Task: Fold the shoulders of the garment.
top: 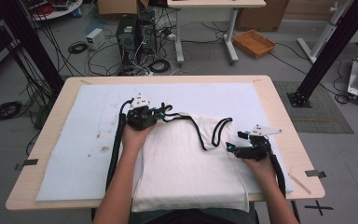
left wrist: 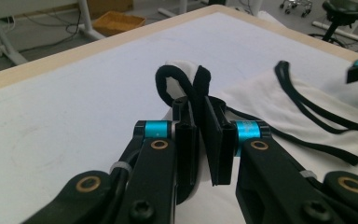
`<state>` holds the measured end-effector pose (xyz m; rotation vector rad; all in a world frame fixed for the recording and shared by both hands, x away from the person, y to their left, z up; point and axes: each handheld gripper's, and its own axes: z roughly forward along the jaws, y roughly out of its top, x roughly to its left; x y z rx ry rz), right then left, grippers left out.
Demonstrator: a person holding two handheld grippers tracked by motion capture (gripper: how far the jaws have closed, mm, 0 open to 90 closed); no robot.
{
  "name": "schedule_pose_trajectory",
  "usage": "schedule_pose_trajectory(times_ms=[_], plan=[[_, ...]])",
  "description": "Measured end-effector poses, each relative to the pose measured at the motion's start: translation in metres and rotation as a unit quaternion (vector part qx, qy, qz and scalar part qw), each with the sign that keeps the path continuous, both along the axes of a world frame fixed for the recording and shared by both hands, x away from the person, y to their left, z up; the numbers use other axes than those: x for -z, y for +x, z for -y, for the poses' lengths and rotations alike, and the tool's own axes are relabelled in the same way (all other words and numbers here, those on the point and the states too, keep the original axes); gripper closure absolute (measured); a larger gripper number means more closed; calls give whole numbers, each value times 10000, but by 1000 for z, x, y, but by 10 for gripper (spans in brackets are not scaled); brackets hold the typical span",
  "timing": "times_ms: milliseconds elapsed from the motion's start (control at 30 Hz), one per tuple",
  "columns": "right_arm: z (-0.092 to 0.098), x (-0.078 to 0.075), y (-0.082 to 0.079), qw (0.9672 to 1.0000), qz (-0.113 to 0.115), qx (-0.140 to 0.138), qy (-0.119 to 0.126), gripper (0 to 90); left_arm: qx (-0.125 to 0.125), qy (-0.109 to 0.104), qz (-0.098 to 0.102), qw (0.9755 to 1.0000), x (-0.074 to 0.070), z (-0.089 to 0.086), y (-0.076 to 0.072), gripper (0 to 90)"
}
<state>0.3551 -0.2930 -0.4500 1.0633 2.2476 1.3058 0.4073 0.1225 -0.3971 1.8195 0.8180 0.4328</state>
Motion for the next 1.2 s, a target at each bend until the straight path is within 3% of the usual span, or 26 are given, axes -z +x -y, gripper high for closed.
schedule_pose_trajectory(times_ms=[33, 100, 133, 200, 300, 500, 667, 767, 800, 867, 900, 933, 1000, 1100, 1200], plan=[[0, 0, 0, 10000, 13, -11, -3, 251, 18, -53, 54, 10000, 4, 0, -11, 809], [0, 0, 0, 10000, -10, 4, 1, 251, -98, -56, 134, 9998, 12, -2, -28, 661], [0, 0, 0, 10000, -6, 6, 1, 251, -167, -57, 123, 9998, 17, -6, -35, 563], [0, 0, 0, 10000, -4, 6, -3, 251, -273, -167, 58, 9995, 23, -14, -45, 475], [0, 0, 0, 10000, 5, 0, -35, 251, -301, -229, -34, 9993, 30, -25, -56, 448], [-1, 0, 0, 10000, -11, 17, -52, 251, -7, -119, -168, 9998, 33, -21, -60, 436], [-1, 0, 0, 10000, -15, 8, -47, 251, 229, 126, -433, 9987, 38, -7, -58, 459], [-1, 0, 1, 10000, -26, 8, -37, 251, 287, 291, -676, 9969, 43, 2, -56, 549], [-1, 0, 1, 10000, -26, 8, -35, 251, 351, 394, -726, 9960, 45, 5, -56, 614], [-1, 0, 0, 10000, -16, 9, -50, 251, 395, 810, -839, 9924, 49, 10, -56, 710], [-1, 0, 0, 10000, -16, 9, -50, 251, 395, 810, -839, 9924, 49, 10, -56, 748], [-2, 0, -2, 9999, 74, 0, -73, 266, 410, 1004, -910, 9899, 52, 12, -55, 785], [-1, -1, -4, 9997, 240, -63, -53, 288, 451, 981, -926, 9898, 52, 12, -57, 829], [-2, -2, -5, 9993, 244, -273, -15, 321, 533, 994, -999, 9886, 49, 10, -60, 843], [-11, -7, -6, 9973, 285, -668, 79, 363, 549, 912, -989, 9894, 47, 7, -65, 843]])
